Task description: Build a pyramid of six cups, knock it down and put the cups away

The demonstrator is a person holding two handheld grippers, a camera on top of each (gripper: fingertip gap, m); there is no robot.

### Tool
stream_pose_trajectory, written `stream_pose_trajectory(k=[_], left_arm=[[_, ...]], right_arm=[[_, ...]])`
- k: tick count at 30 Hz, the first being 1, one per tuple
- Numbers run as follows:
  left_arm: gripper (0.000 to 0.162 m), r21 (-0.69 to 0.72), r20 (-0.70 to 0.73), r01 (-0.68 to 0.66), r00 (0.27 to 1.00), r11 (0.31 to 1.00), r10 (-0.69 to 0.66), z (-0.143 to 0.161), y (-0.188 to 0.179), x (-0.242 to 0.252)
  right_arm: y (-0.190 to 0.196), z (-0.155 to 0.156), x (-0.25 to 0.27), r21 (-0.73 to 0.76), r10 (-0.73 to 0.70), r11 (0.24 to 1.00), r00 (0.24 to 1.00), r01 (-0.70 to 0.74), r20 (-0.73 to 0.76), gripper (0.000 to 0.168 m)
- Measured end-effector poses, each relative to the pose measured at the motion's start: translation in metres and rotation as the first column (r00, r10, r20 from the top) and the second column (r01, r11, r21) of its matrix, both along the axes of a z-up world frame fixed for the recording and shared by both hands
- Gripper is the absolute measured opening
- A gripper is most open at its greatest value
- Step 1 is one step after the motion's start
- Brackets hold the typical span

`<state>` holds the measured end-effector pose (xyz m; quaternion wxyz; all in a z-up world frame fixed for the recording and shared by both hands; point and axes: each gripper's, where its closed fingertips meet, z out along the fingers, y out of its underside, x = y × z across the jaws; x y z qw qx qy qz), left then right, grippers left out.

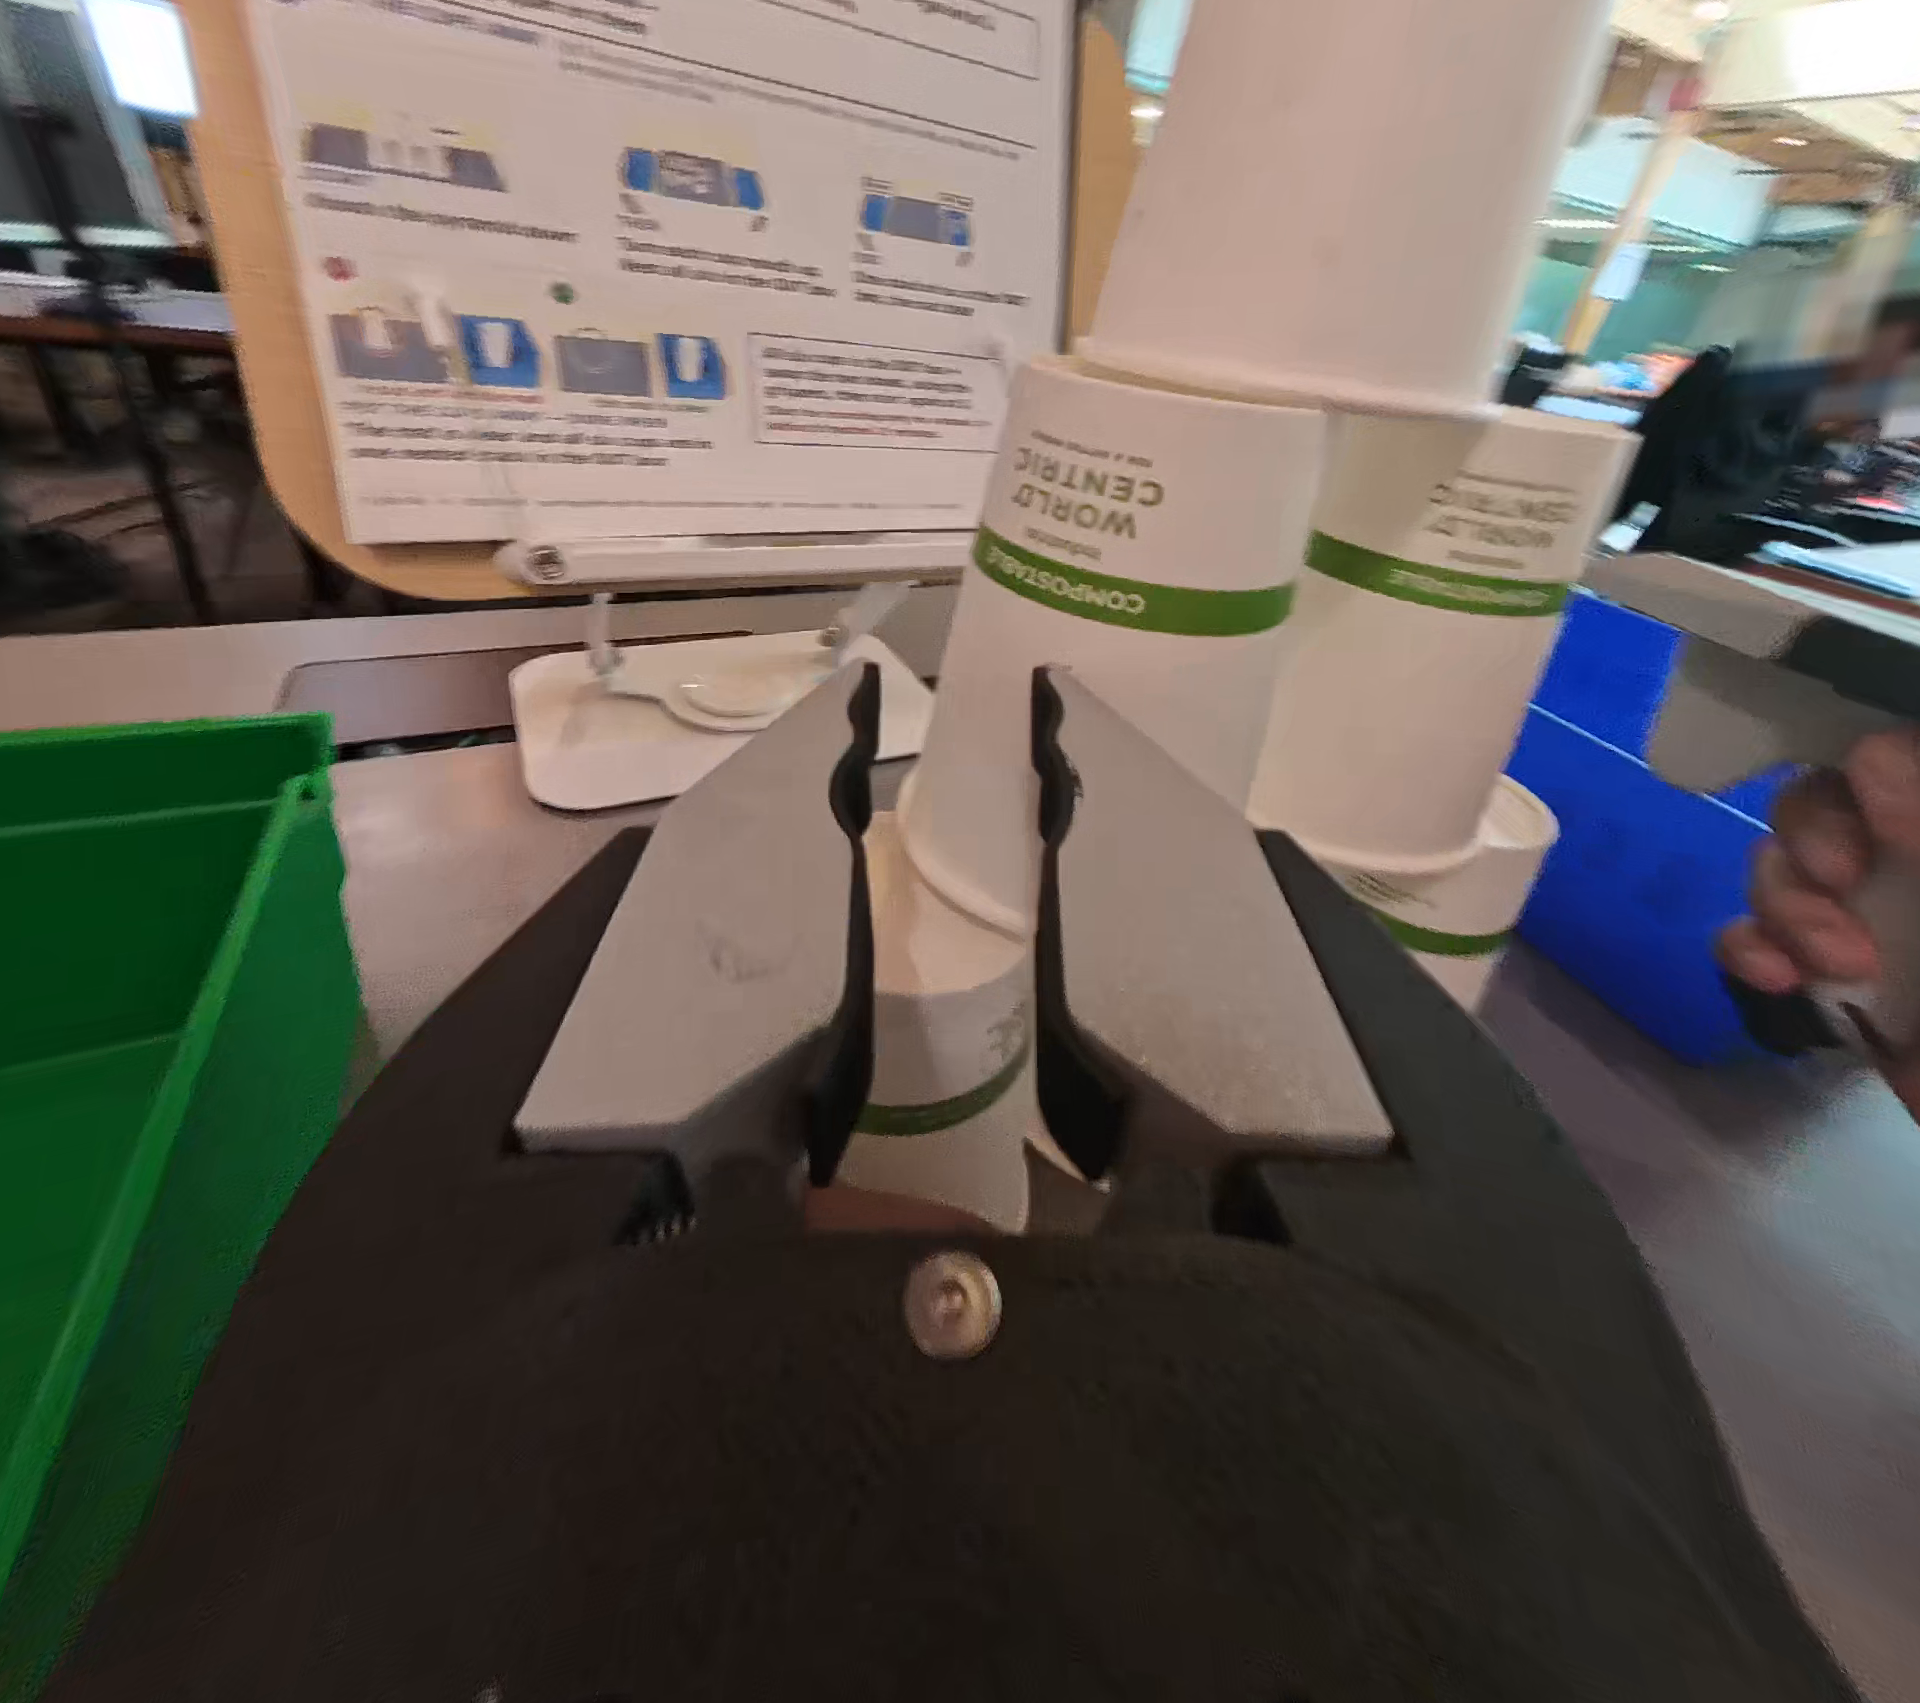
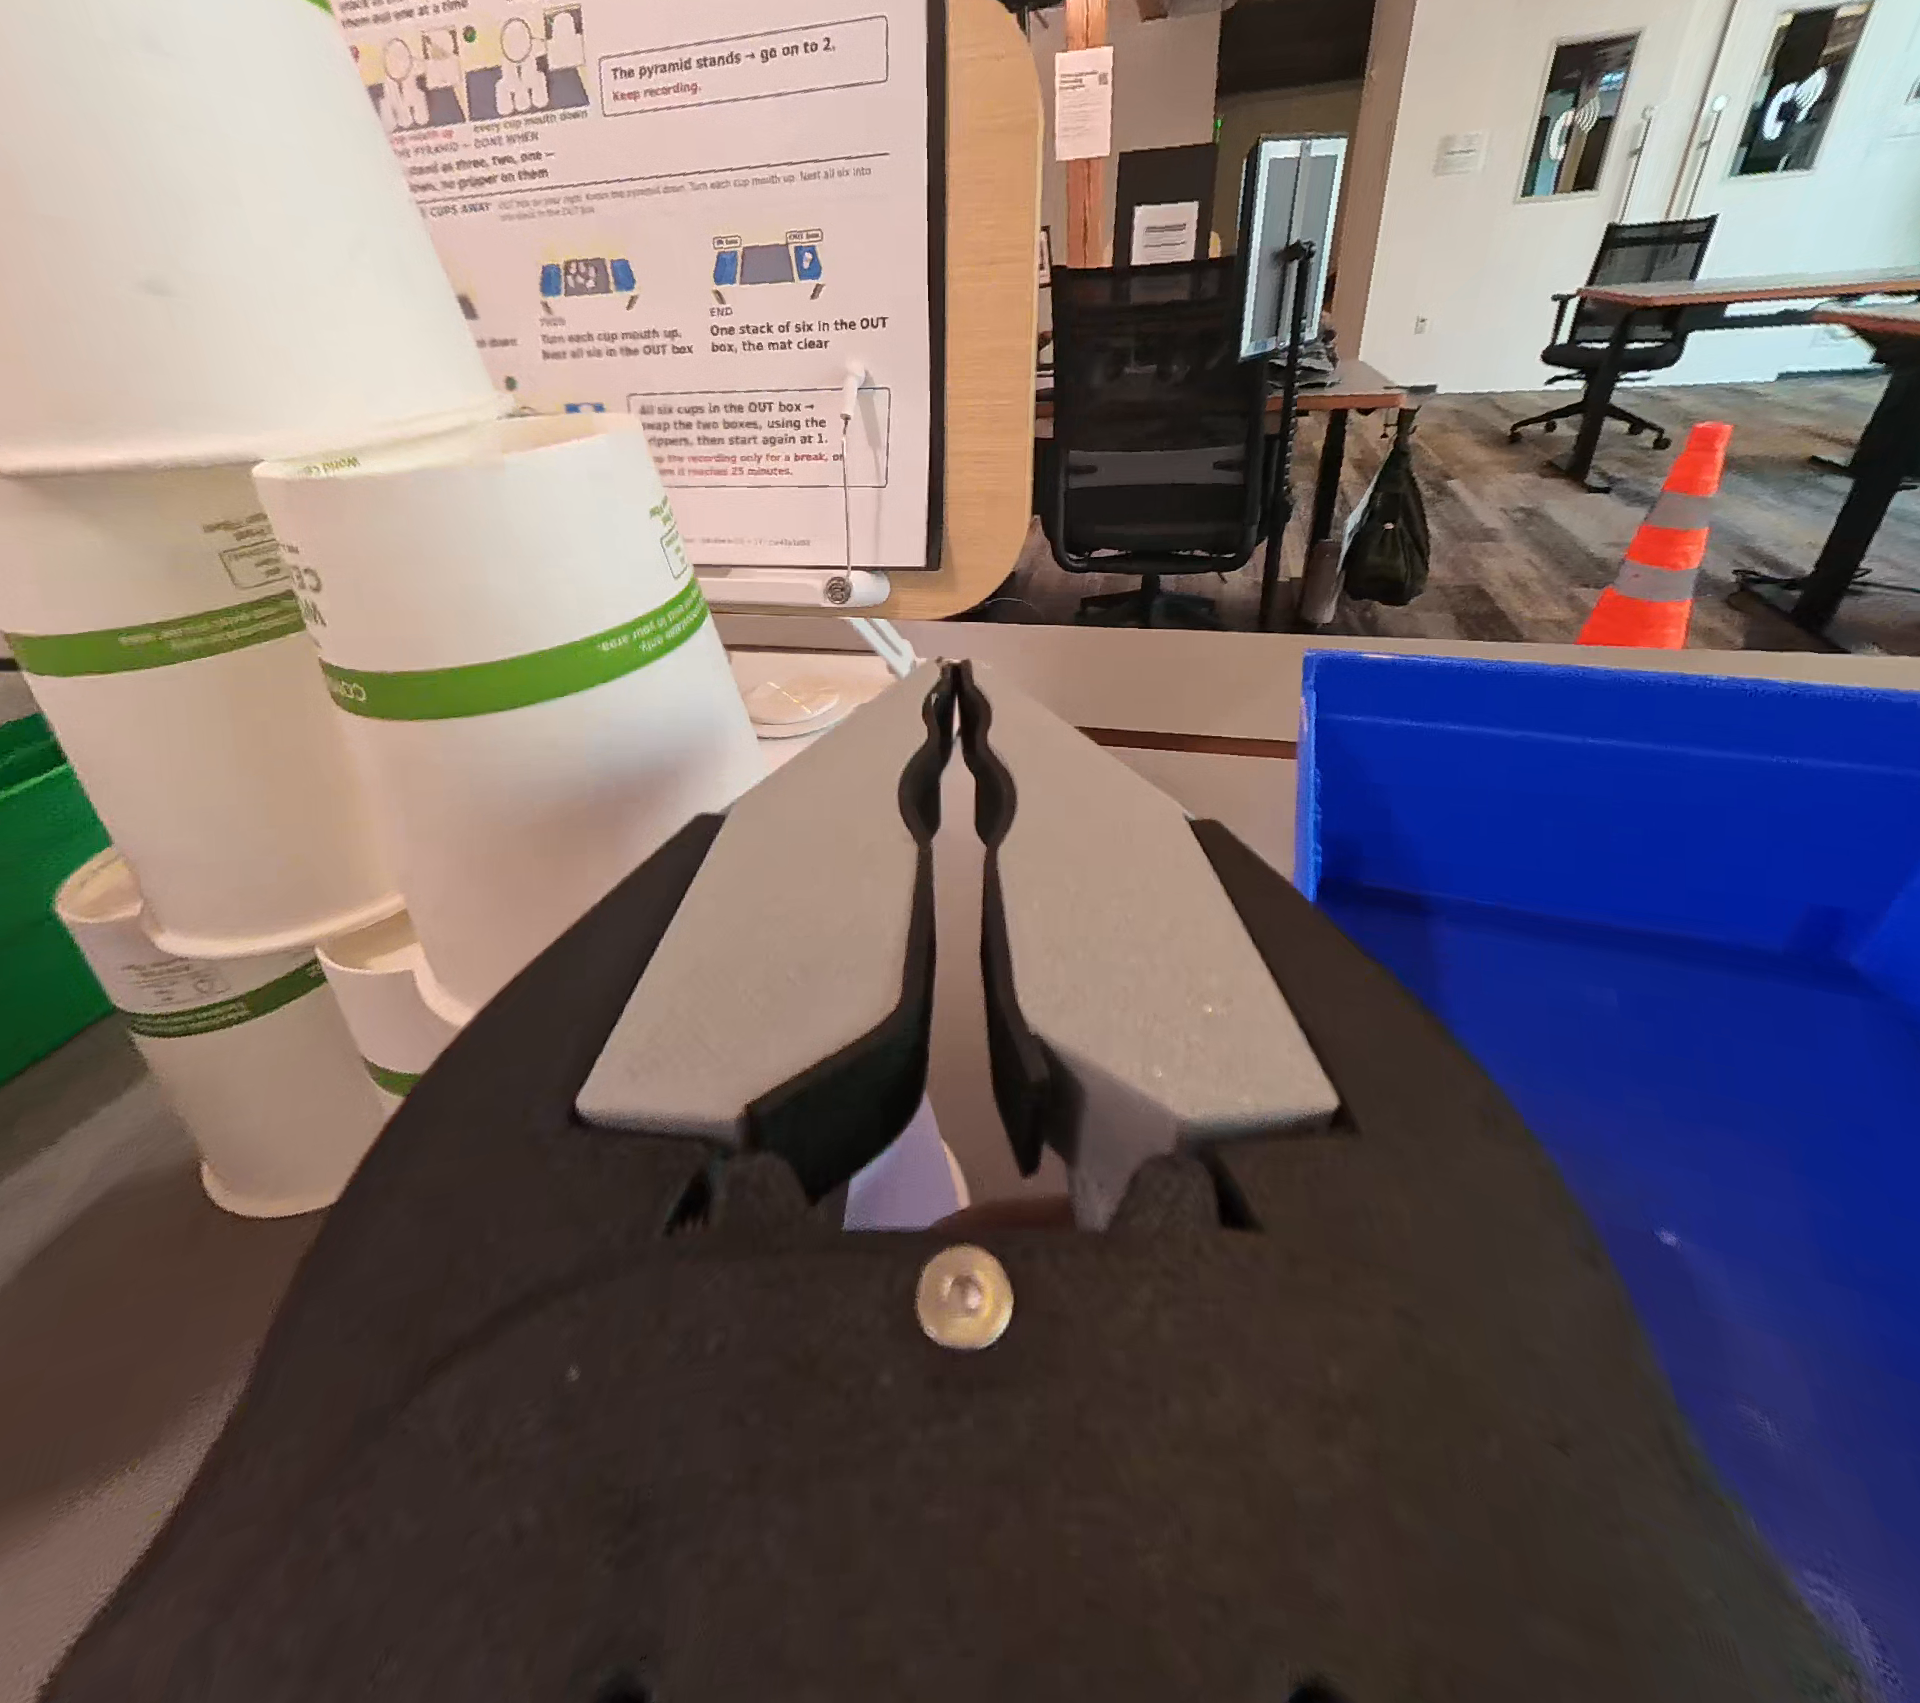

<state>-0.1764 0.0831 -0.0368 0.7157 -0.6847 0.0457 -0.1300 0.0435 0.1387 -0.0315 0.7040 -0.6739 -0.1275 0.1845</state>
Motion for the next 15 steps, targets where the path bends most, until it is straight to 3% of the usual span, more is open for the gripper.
stream_pose_trajectory(k=[2, 6, 15], left_arm=[[0.026, 0.007, -0.016, 0.041, 0.999, 0.999, -0.041, -0.002, -0.008, 0.005], [0.023, 0.047, -0.068, -0.038, 0.997, 0.998, 0.041, -0.002, -0.023, -0.012], [0.022, -0.012, 0.122, 0.025, 0.992, 1.0, -0.024, -0.015, -0.025, -0.025]], right_arm=[[-0.002, 0.001, 0.0, 0.012, -0.006, 1.0, 1.0, 0.006, 0.004, 0.0], [-0.005, 0.003, 0.0, 0.033, 0.0, 0.999, 1.0, 0.001, -0.004, 0.0], [-0.012, 0.003, 0.008, 0.06, -0.026, 0.998, 1.0, 0.026, 0.006, 0.0]])
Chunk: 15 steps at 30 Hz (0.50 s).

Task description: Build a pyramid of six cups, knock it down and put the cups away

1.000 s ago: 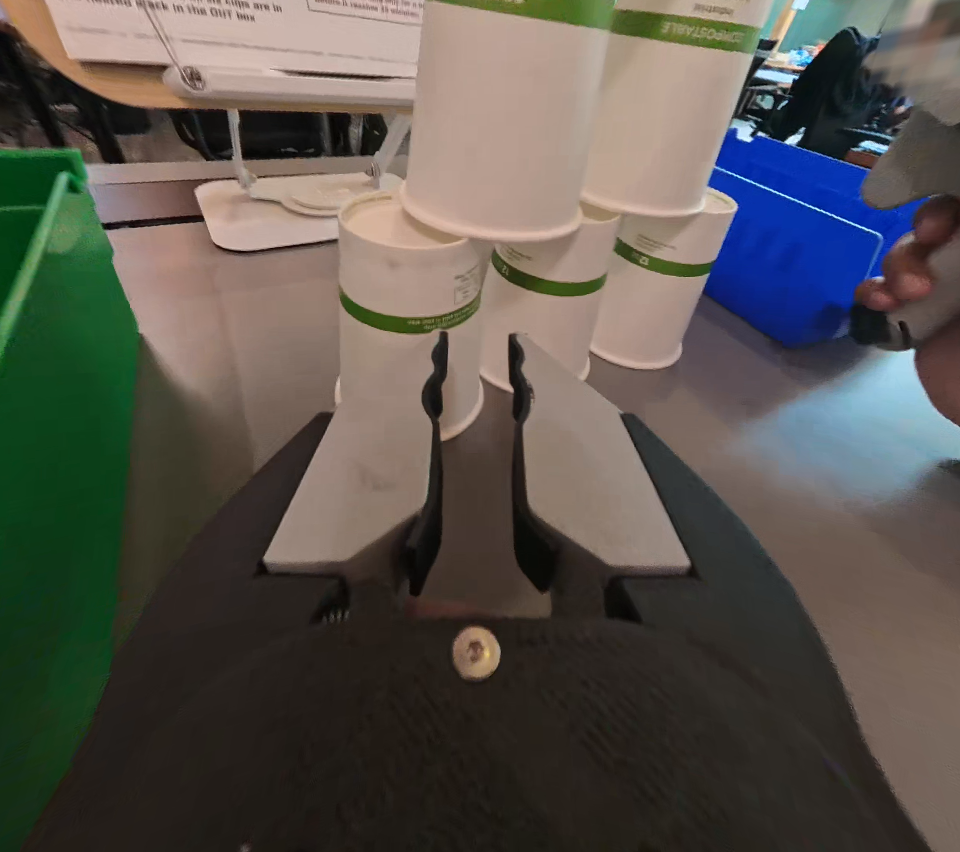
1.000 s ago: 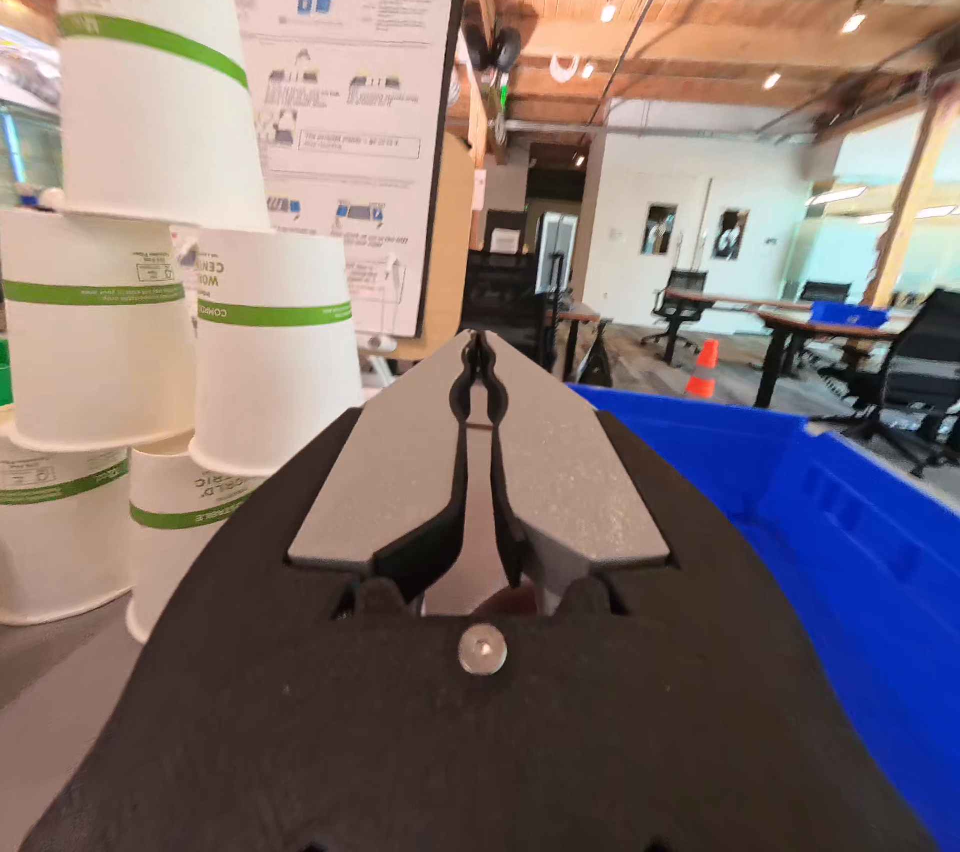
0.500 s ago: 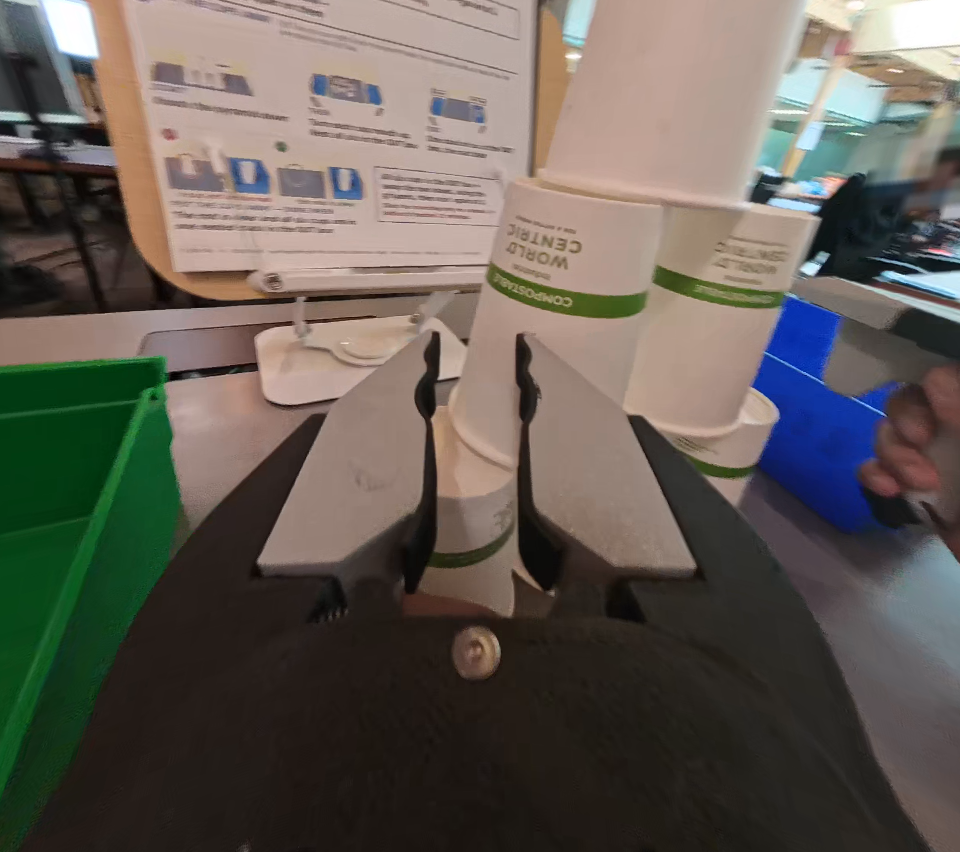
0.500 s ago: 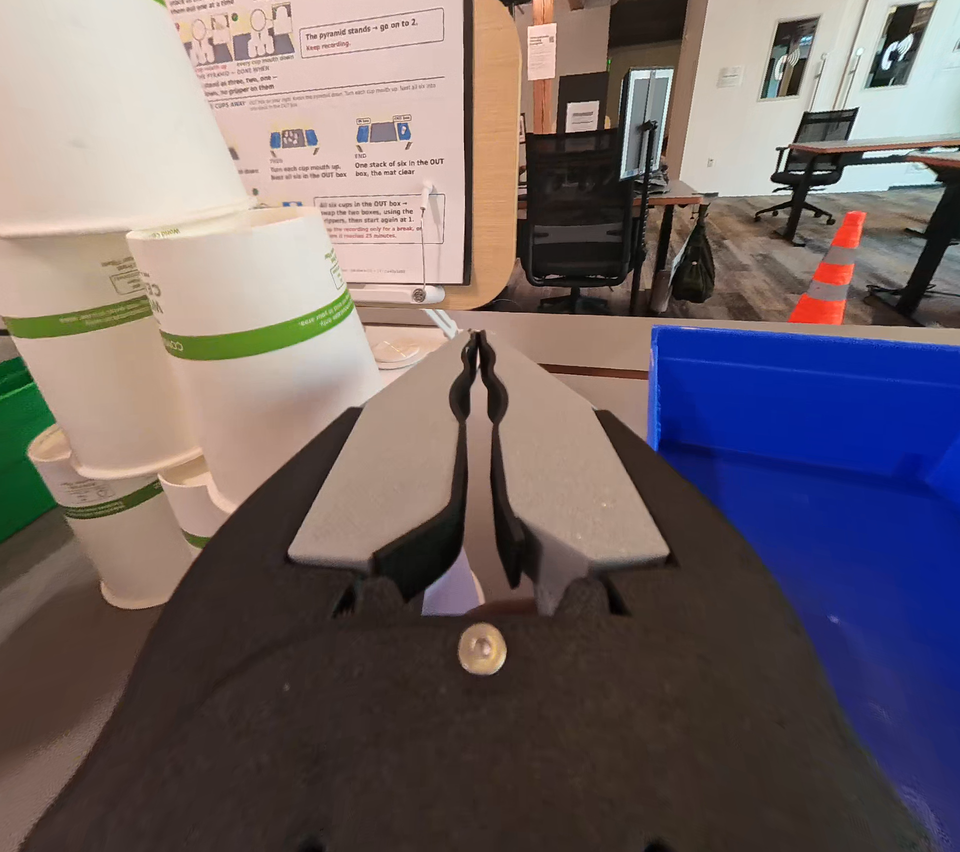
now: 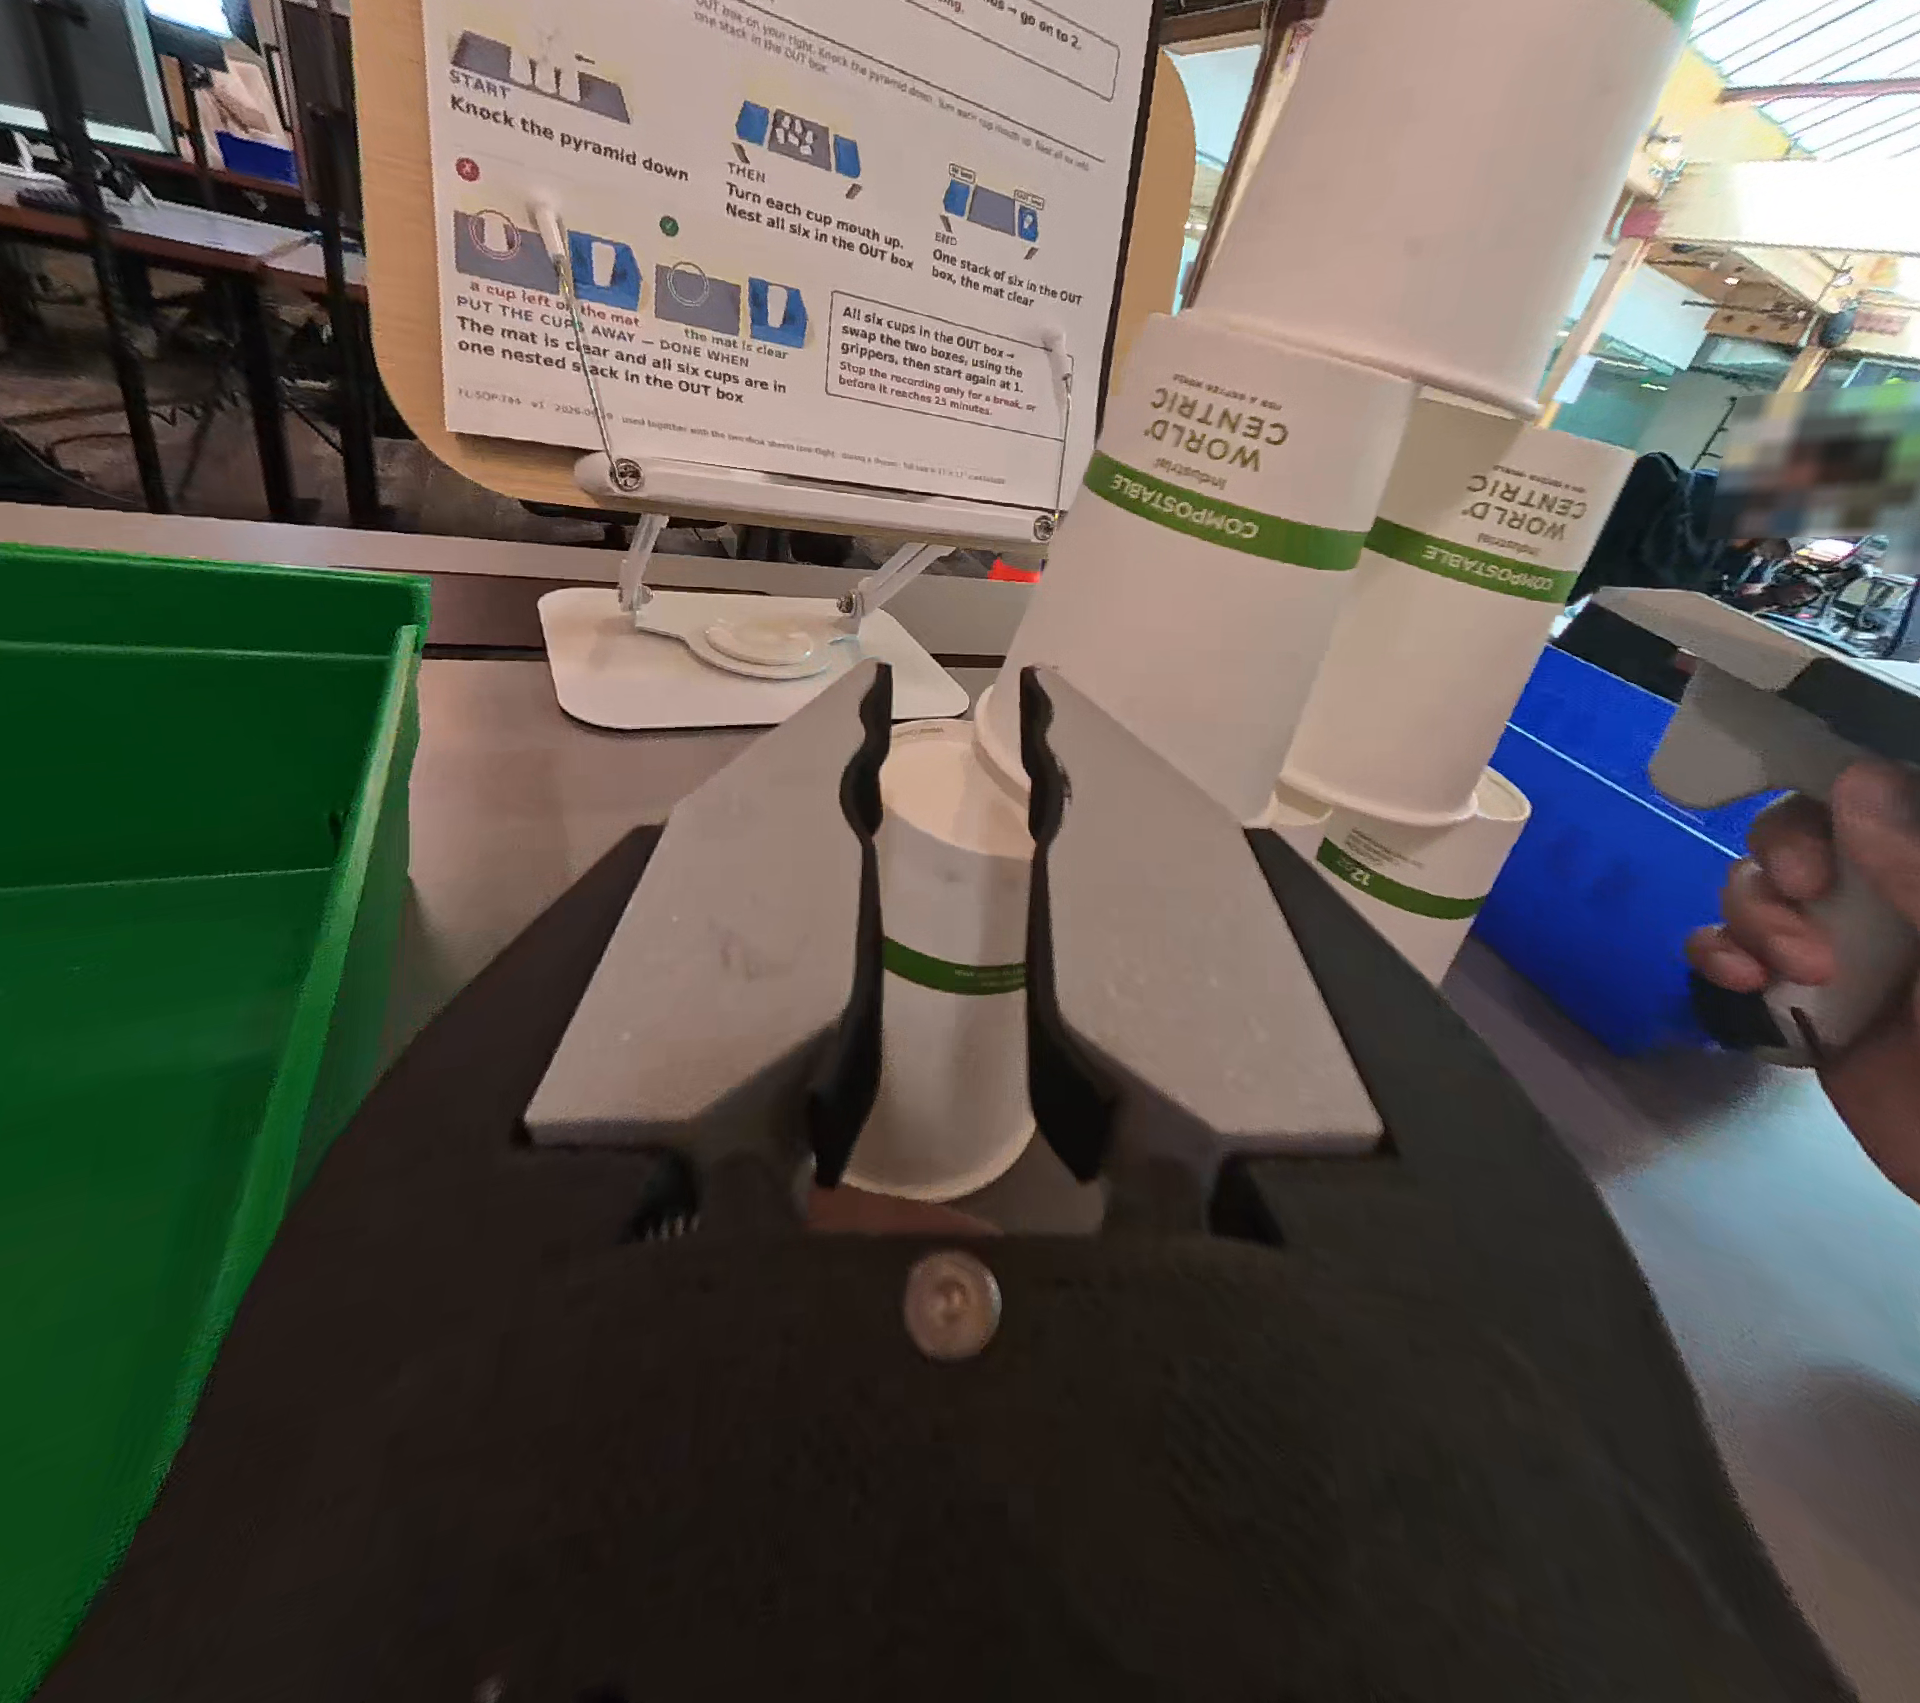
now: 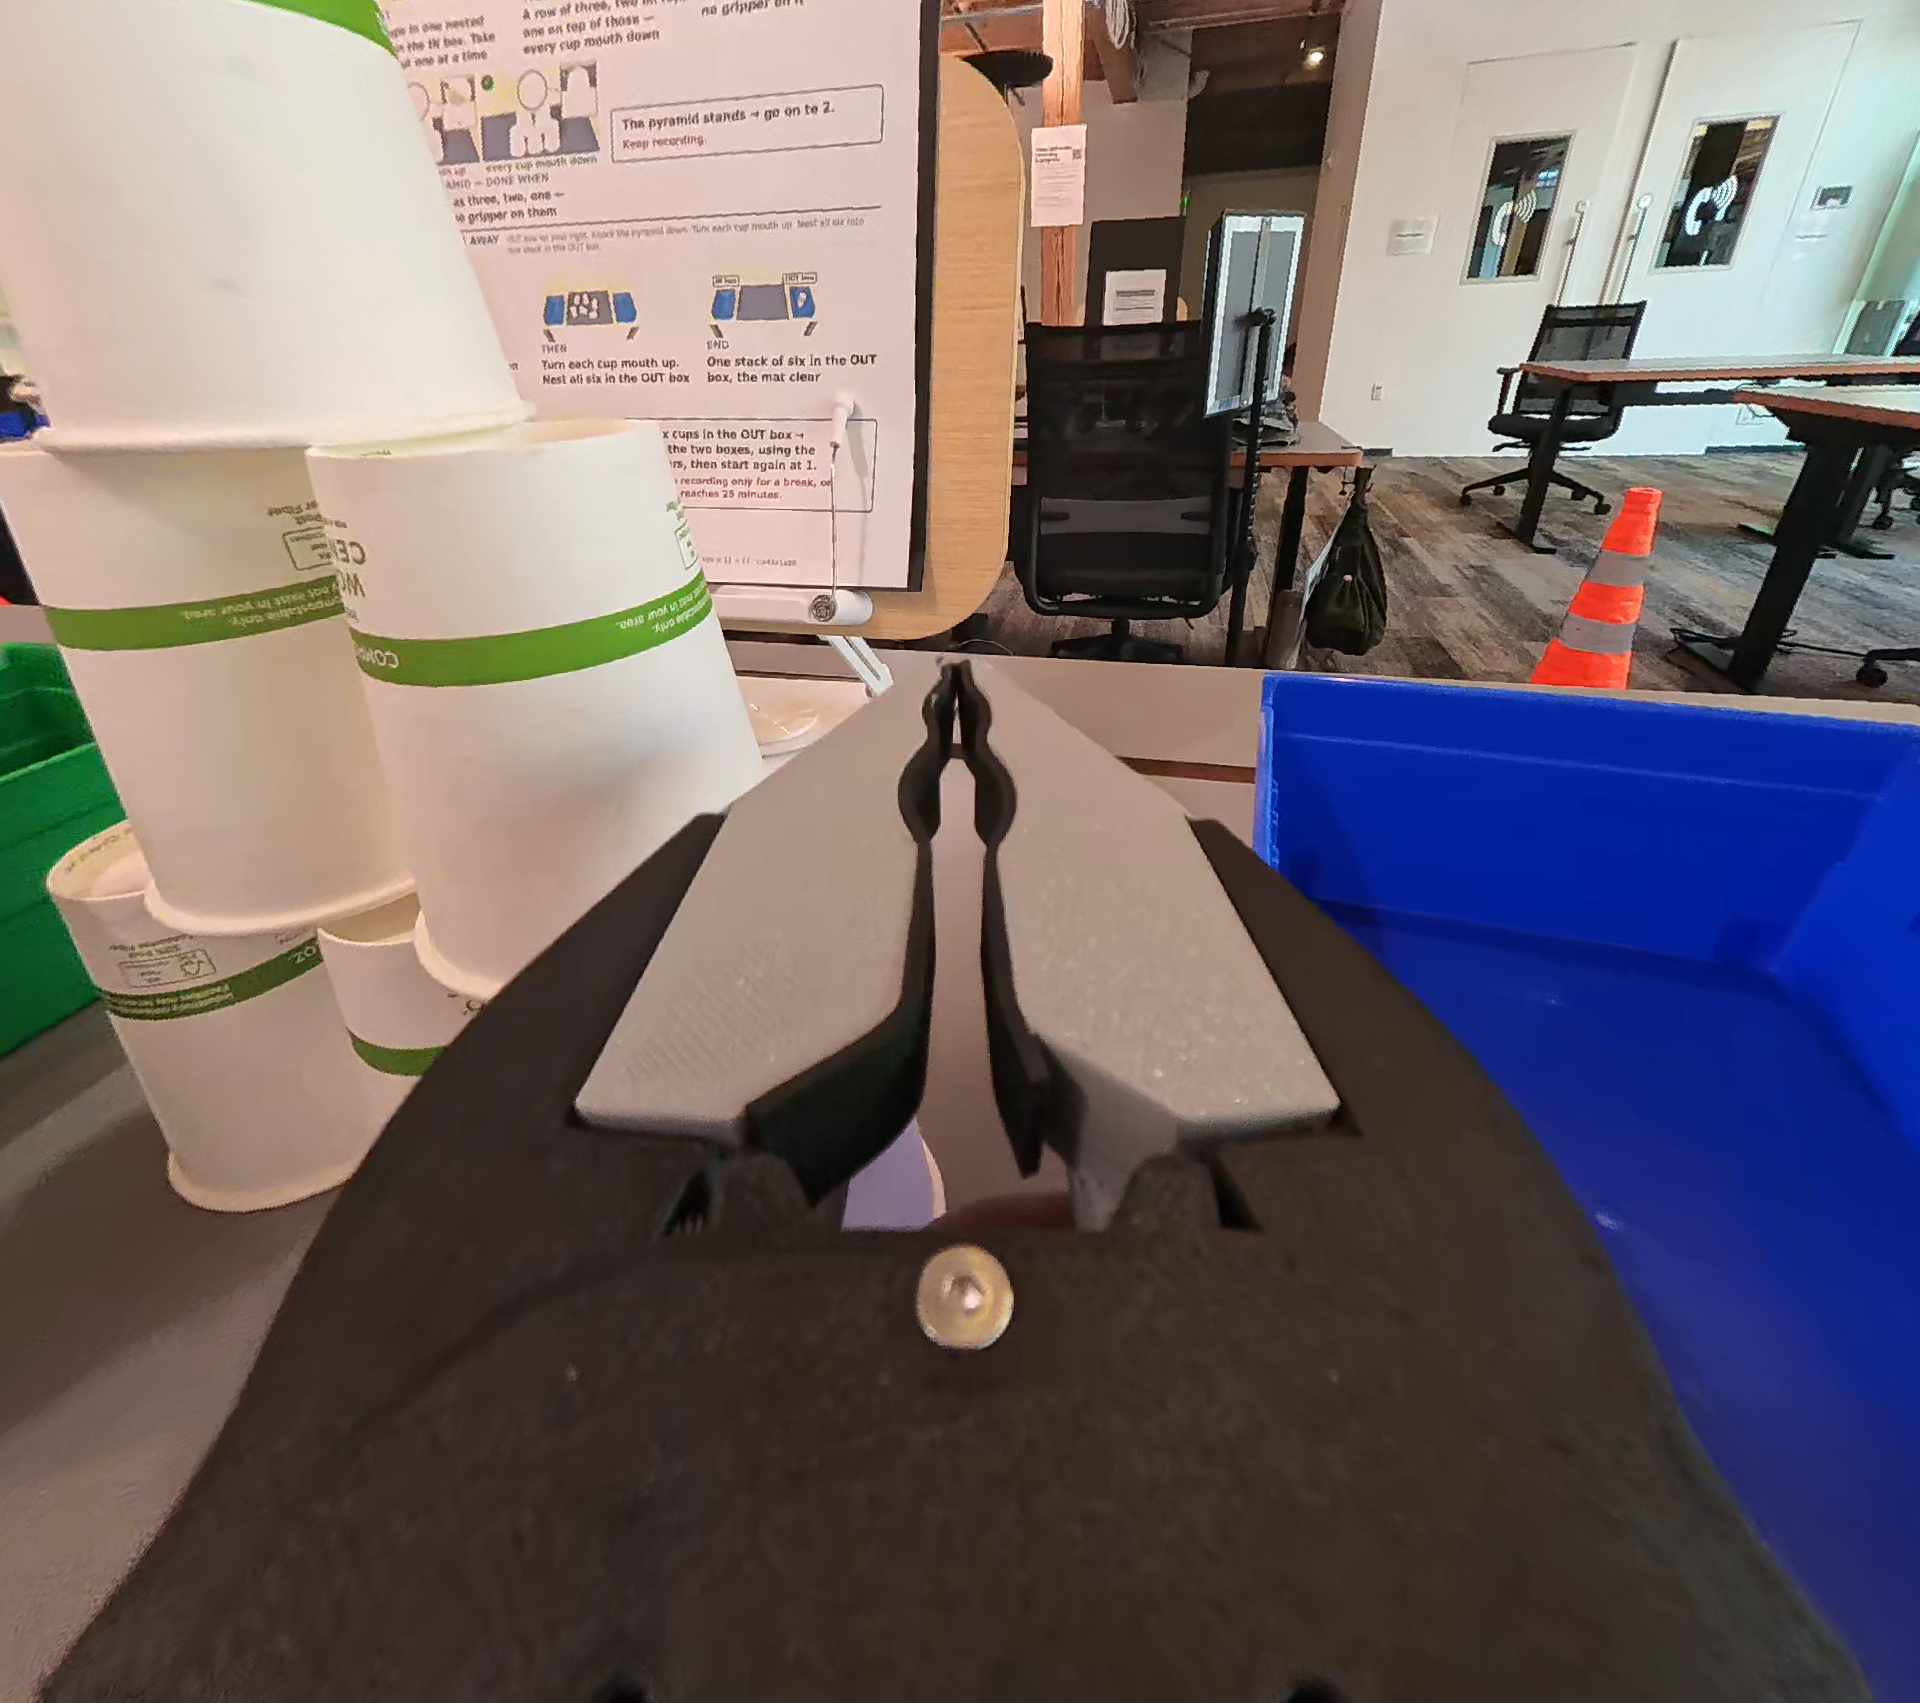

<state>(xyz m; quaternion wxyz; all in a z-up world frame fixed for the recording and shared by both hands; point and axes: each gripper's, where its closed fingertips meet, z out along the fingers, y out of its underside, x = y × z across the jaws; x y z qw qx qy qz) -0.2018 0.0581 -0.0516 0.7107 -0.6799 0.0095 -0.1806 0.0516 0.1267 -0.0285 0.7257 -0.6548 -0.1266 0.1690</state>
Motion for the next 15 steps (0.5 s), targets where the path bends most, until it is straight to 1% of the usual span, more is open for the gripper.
stream_pose_trajectory(k=[6, 15], left_arm=[[0.021, -0.029, -0.034, 0.009, 0.999, 1.0, -0.01, -0.01, 0.005, 0.007], [0.02, -0.038, -0.137, 0.012, 0.99, 0.999, -0.017, -0.02, 0.007, 0.023]], right_arm=[[0.004, -0.01, -0.005, -0.05, 0.025, 0.998, 1.0, -0.025, 0.0, 0.0], [0.016, -0.044, -0.01, -0.167, -0.009, 0.985, 0.992, 0.03, 0.127, 0.0]])
